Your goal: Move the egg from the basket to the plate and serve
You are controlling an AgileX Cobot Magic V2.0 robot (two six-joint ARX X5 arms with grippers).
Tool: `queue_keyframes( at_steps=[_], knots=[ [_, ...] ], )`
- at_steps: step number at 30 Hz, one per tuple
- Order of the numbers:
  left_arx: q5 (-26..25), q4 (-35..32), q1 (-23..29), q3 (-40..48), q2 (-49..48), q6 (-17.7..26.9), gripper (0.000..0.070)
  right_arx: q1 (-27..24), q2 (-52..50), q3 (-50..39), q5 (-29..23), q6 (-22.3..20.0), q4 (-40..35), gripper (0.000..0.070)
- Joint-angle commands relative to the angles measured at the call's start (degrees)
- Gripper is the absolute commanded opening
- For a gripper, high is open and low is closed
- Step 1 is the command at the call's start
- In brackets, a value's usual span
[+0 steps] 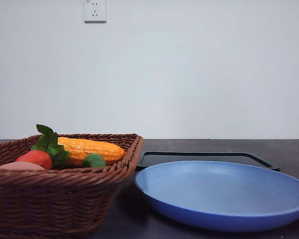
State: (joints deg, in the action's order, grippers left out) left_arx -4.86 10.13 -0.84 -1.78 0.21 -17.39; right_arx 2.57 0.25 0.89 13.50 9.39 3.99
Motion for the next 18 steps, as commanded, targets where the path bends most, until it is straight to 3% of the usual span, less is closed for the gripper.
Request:
queue_keyframes(
  at_steps=[1,4,8,11,18],
  knots=[
    [-0.8,0.3,0.0,1.1,0.0,-8.7,0.0,0.0,0.0,-0.4,0.2,10.3,-2.6,0.0],
    [-1.4,0.5,0.0,1.1,0.0,-13.9,0.0,0.0,0.0,-0.4,0.2,12.7,-6.1,0.0],
    [-1.8,0.5,0.0,1.1,0.0,-14.6,0.0,0.0,0.0,-0.2,0.3,15.0,-7.7,0.0],
    [-4.8,-0.2,0.0,0.9,0.0,-15.5,0.0,0.0,0.0,0.5,1.7,16.0,-6.5,0.0],
    [-9.3,2.2,0.0,-4.4,2.4,-15.4,0.0,0.0,1.9,7.2,0.5,16.8,8.0,0.0]
  ],
)
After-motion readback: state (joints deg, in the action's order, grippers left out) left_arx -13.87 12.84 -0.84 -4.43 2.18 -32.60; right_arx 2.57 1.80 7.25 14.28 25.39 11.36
